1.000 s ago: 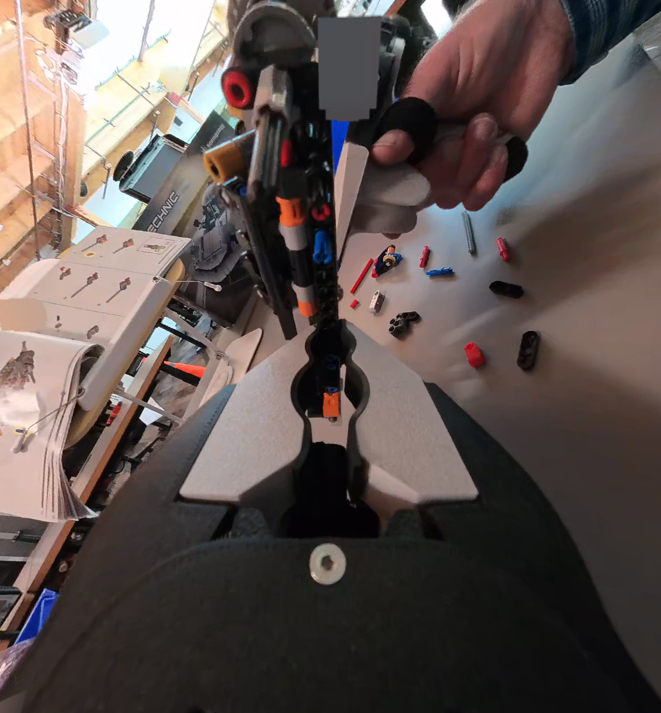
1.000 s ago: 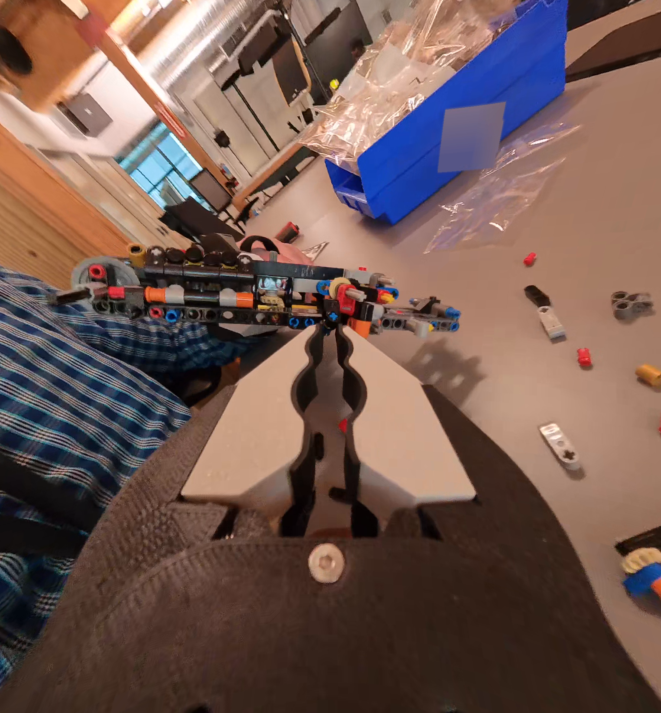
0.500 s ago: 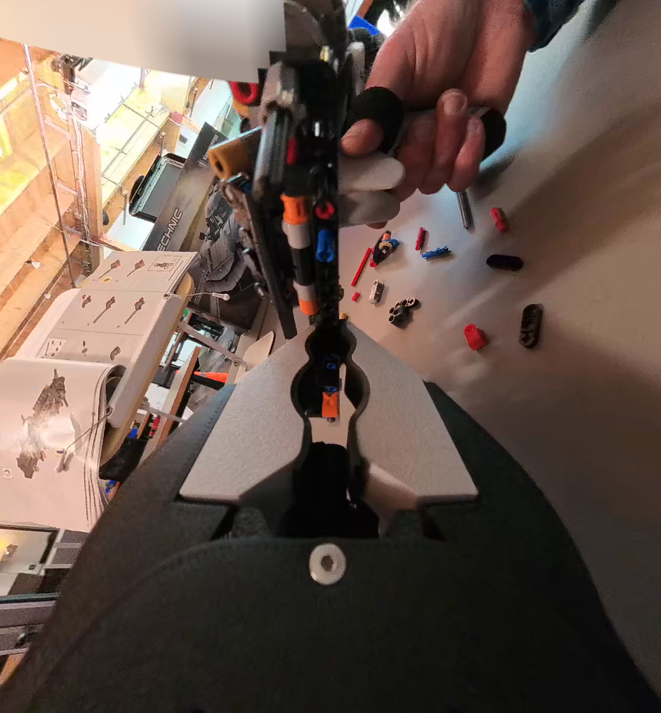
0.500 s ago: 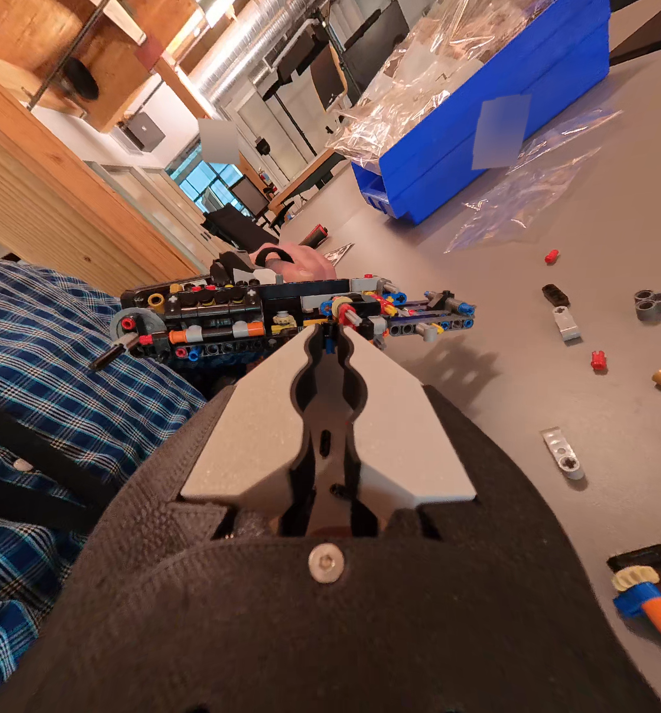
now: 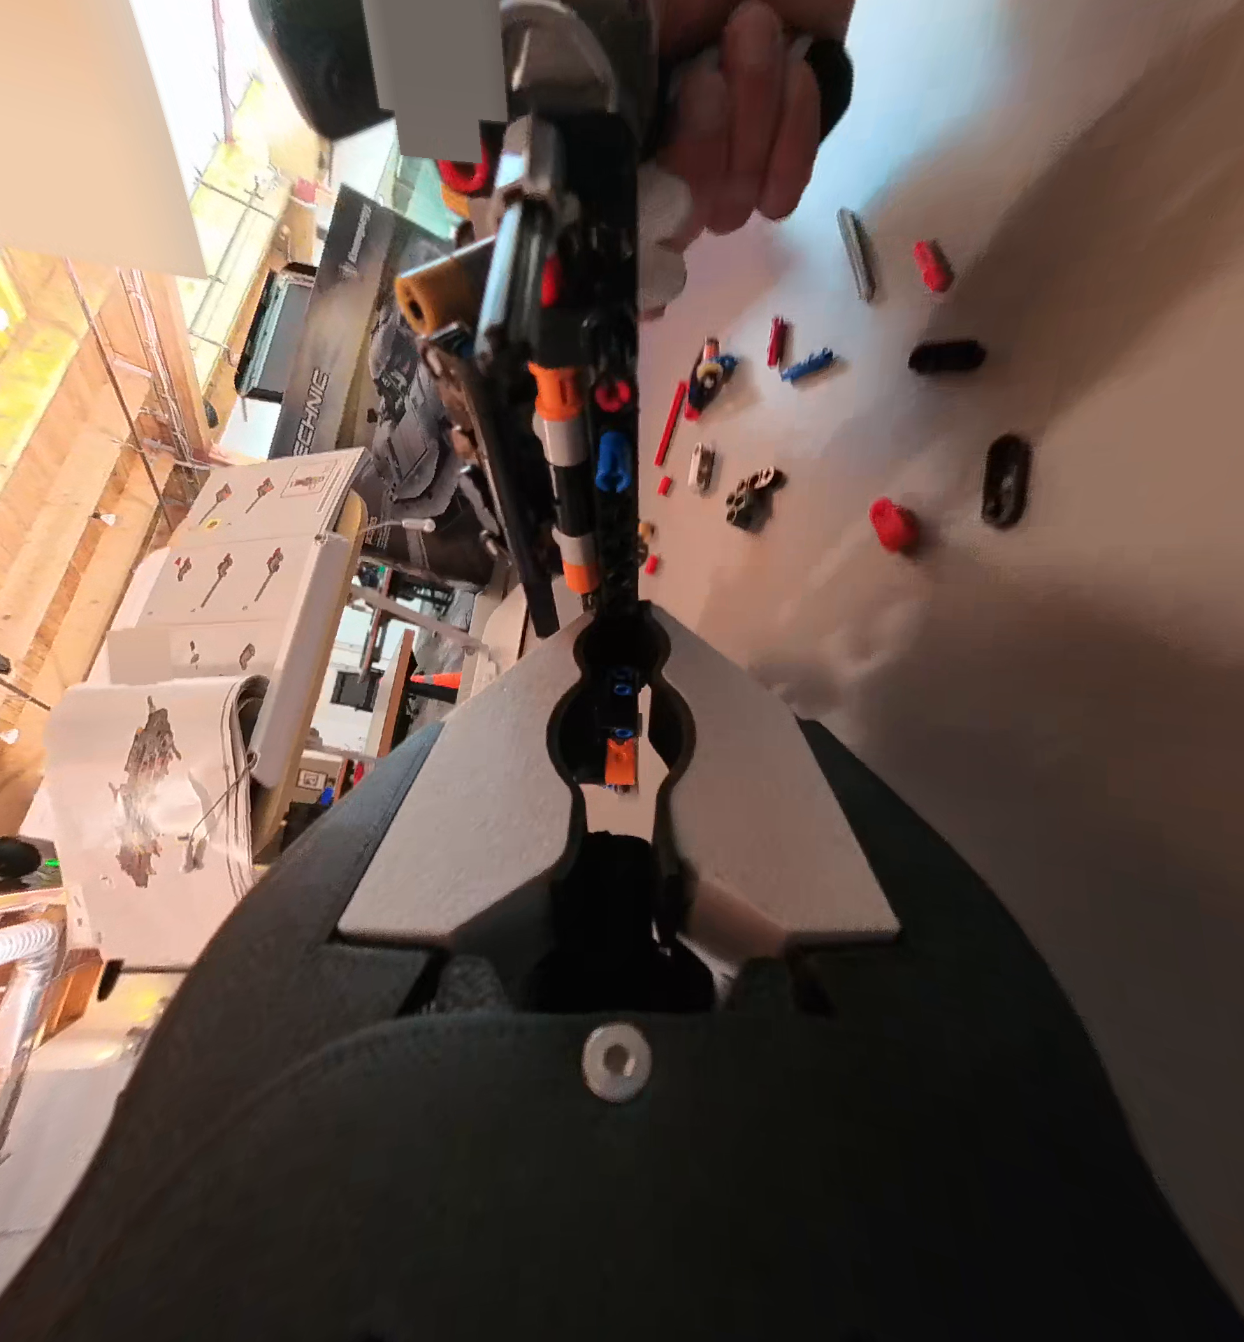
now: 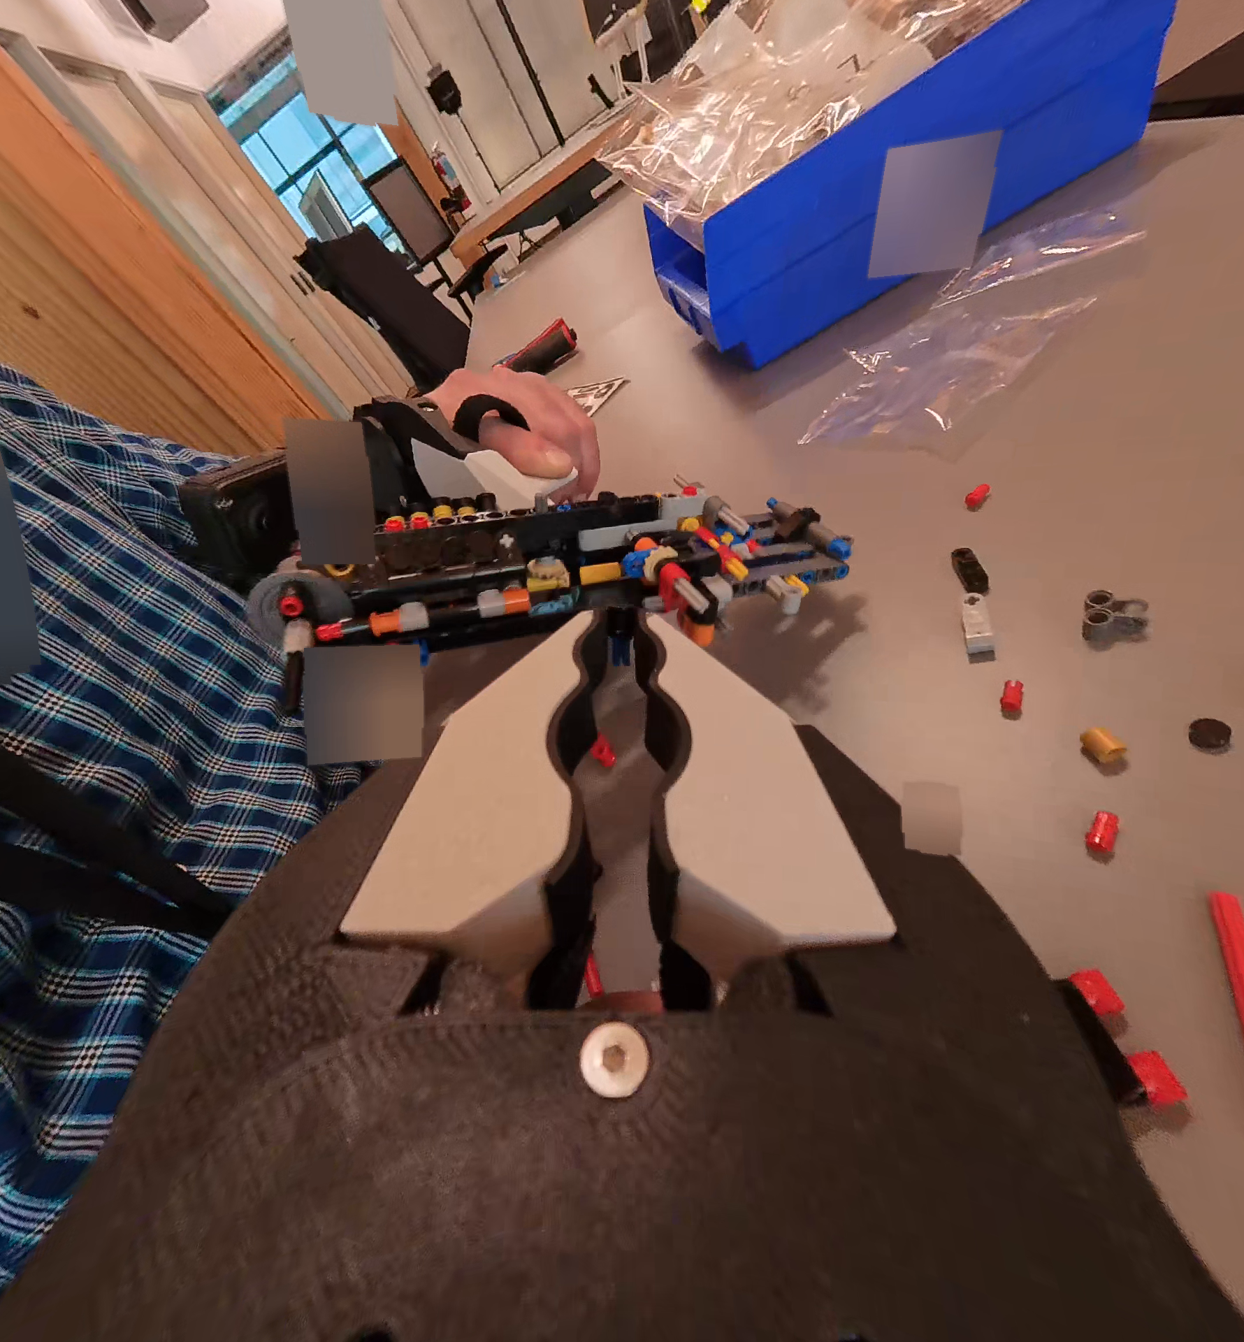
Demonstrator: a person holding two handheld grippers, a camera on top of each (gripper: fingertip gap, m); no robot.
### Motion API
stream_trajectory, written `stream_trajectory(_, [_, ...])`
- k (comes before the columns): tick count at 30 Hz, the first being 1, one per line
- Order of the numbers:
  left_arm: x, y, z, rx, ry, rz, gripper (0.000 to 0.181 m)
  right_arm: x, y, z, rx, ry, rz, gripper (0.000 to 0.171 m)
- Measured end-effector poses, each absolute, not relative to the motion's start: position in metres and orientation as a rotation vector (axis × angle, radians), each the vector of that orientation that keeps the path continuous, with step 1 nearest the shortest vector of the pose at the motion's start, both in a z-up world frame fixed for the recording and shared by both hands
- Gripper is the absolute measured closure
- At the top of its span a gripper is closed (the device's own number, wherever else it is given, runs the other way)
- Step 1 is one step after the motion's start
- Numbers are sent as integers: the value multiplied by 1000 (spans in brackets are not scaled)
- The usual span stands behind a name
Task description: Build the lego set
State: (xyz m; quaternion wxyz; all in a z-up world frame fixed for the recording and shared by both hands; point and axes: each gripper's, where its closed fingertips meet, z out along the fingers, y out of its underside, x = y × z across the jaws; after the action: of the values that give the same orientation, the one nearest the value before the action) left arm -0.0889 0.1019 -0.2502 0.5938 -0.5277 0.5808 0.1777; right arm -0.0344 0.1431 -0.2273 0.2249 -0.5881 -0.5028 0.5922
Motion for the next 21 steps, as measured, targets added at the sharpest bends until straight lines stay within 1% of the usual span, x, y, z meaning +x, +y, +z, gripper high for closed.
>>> stream_trajectory(7, [-138, 109, -274, -1307, 1423, 580, 175, -30, 139, -238, -1644, -1406, 1578, 167])
stream_trajectory(11, [-157, 110, -288, -1335, 1439, 608, 171, -34, 134, -242, -1619, -1440, 1516, 167])
stream_trajectory(14, [-165, 108, -299, -1377, 1459, 594, 163, -35, 129, -243, -1596, -1468, 1469, 167])
stream_trajectory(16, [-168, 106, -302, -1397, 1457, 591, 162, -36, 128, -244, -1599, -1466, 1460, 167])
stream_trajectory(21, [-179, 104, -299, -1469, 1379, 548, 143, -34, 126, -245, -1609, -1448, 1450, 167])
